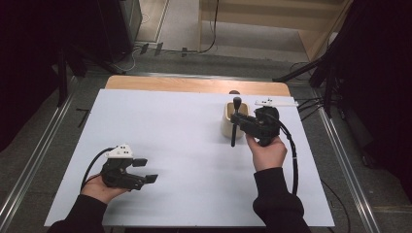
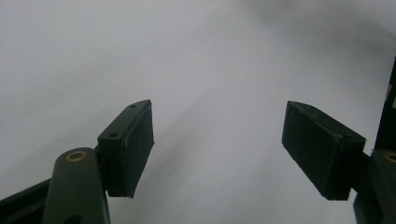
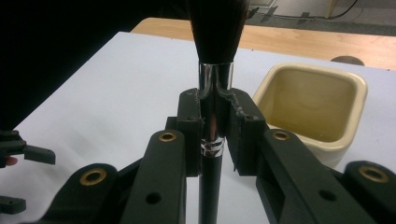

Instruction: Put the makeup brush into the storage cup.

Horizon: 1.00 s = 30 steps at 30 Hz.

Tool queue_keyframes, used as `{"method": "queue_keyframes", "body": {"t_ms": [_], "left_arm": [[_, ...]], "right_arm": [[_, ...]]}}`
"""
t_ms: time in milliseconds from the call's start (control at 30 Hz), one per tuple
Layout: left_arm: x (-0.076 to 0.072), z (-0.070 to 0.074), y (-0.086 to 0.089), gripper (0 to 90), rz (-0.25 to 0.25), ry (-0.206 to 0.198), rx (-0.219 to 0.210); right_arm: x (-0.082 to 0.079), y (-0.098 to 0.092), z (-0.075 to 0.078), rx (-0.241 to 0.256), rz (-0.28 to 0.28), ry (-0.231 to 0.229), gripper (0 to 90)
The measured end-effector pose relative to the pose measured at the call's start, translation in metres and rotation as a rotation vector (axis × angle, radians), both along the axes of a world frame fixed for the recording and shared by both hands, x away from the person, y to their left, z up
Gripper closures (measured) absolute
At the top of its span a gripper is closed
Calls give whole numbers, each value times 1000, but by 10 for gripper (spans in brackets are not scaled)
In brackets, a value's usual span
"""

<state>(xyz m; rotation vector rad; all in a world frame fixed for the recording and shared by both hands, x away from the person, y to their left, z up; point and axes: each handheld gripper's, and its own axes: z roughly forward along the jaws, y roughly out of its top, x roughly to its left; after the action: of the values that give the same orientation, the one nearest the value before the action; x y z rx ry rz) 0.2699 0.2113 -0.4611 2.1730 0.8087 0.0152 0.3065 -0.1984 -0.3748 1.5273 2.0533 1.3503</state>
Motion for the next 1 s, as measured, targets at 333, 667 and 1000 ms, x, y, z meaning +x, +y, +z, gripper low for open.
{"method": "queue_keyframes", "body": {"t_ms": [333,667,1000], "left_arm": [[0,0,0,257,-4,0,7],[-1,-1,-1,257,-4,-2,5],[-1,-1,-1,257,-5,-2,6]], "right_arm": [[8,-2,10,-8,-18,-16,776],[19,-4,28,-25,-36,-46,776],[30,-5,35,-39,-48,-59,776]]}}
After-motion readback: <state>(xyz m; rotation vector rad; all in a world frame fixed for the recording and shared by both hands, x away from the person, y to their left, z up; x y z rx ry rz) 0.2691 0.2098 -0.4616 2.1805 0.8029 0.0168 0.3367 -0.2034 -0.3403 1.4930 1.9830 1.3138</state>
